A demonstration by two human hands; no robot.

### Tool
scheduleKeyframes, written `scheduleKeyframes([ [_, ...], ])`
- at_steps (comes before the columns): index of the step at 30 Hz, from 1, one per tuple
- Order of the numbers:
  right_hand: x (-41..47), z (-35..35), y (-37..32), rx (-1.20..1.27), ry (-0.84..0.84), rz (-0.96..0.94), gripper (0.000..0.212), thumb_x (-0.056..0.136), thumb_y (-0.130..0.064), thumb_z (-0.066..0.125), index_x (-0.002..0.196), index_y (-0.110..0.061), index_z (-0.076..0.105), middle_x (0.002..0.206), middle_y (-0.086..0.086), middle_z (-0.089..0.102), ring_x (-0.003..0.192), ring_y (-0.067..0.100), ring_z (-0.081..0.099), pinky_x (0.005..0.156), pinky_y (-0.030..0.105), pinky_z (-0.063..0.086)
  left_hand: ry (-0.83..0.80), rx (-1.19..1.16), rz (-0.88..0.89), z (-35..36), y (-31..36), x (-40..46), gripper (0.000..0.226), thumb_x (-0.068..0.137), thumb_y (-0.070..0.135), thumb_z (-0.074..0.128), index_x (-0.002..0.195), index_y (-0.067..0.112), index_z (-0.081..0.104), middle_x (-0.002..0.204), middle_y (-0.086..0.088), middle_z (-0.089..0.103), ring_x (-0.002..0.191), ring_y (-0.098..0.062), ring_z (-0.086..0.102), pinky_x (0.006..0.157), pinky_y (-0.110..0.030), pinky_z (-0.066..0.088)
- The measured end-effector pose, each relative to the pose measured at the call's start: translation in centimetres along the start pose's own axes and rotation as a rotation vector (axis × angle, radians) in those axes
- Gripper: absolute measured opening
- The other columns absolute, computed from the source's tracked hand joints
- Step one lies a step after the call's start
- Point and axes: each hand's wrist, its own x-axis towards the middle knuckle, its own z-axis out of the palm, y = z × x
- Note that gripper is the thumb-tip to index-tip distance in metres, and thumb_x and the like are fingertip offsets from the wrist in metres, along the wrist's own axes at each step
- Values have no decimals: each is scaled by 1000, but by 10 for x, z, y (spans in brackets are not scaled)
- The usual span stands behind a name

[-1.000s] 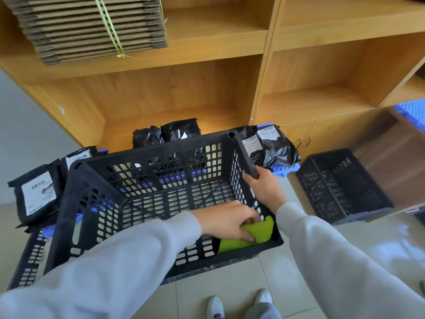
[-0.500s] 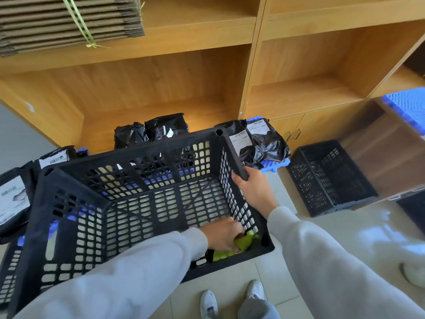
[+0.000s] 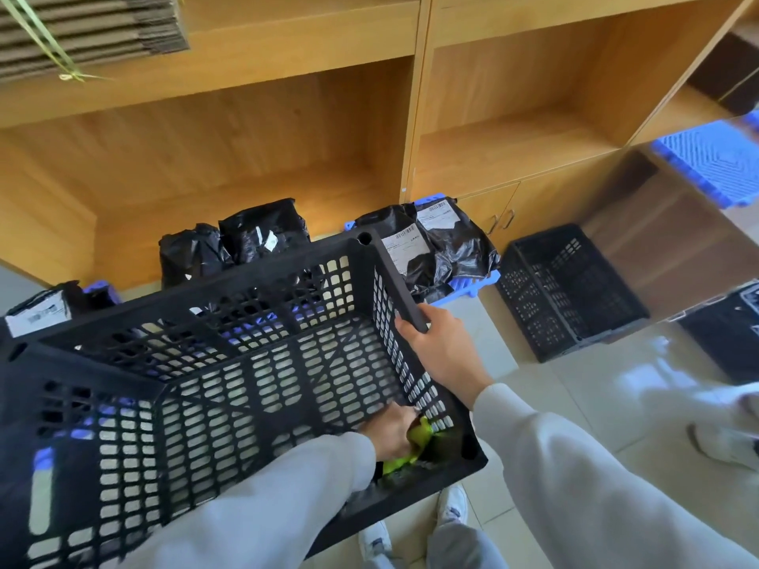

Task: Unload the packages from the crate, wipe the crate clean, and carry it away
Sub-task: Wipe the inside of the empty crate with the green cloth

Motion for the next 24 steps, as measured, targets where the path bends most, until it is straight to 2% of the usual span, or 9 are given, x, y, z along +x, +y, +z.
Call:
scheduleKeyframes([
  [3, 0, 1, 1, 7, 7, -8, 22, 97, -47, 58, 104, -28, 66, 77, -4, 67, 67, 17, 64, 59, 30, 48, -33, -59, -52, 0, -1, 5, 52, 77, 33, 72, 122, 9, 64, 120, -15, 68, 108, -32, 66, 89, -35, 56],
  [5, 1, 2, 1, 10, 11, -6, 22, 95, -47, 59, 102, -27, 67, 73, -4, 65, 64, 18, 62, 59, 30, 46, -59, -87, -92, 0, -2, 8, 59, 75, 34, 77, 128, 12, 61, 132, -14, 61, 116, -32, 62, 93, -34, 53],
  [6, 1, 3, 2, 10, 15, -2, 23, 95, -47, 59, 100, -26, 67, 71, -3, 64, 63, 19, 61, 58, 30, 45, -69, -92, -101, -3, 0, 7, 53, 75, 33, 78, 122, 13, 63, 128, -13, 63, 113, -30, 63, 91, -33, 53],
  [8, 2, 3, 4, 11, 19, 5, 24, 94, -47, 59, 96, -24, 67, 68, -3, 63, 63, 21, 61, 58, 30, 44, -75, -119, -101, -7, 3, 5, 31, 76, 28, 80, 99, 13, 66, 106, -11, 69, 98, -29, 66, 76, -32, 52],
  [11, 1, 3, 2, 6, 15, 0, 24, 94, -47, 60, 92, -24, 65, 65, -3, 63, 62, 21, 62, 57, 31, 44, -67, -166, -113, -18, 8, -3, 44, 77, 28, 85, 108, 5, 64, 98, -14, 66, 88, -31, 67, 68, -37, 53],
  [13, 0, 2, 0, 9, 6, 7, 21, 94, -45, 60, 91, -25, 65, 64, -3, 62, 61, 19, 62, 55, 30, 43, -68, -239, -108, -28, 14, -11, 32, 81, 22, 83, 97, 7, 60, 85, -10, 60, 74, -28, 64, 66, -42, 58],
  [15, 0, 1, -1, 24, 1, 15, 20, 94, -43, 60, 89, -24, 65, 65, -1, 64, 60, 20, 63, 55, 31, 46, -39, -317, -101, -36, 21, -21, 28, 83, 21, 83, 87, 13, 56, 82, -6, 59, 74, -26, 65, 67, -43, 61],
  [19, -2, 0, -2, 17, 6, 7, 20, 93, -43, 61, 80, -27, 61, 63, -3, 61, 64, 23, 62, 58, 31, 42, 36, -415, -100, -48, 36, -47, 28, 83, 26, 83, 83, 16, 57, 84, -4, 59, 71, -21, 64, 62, -36, 61],
  [24, -2, 1, -2, 29, 3, 11, 23, 91, -45, 61, 93, -24, 69, 77, 2, 71, 78, 28, 69, 76, 41, 57, 76, -636, -68, -68, 55, -75, 38, 81, 24, 85, 98, -1, 63, 81, -13, 60, 66, -25, 59, 57, -33, 51],
])
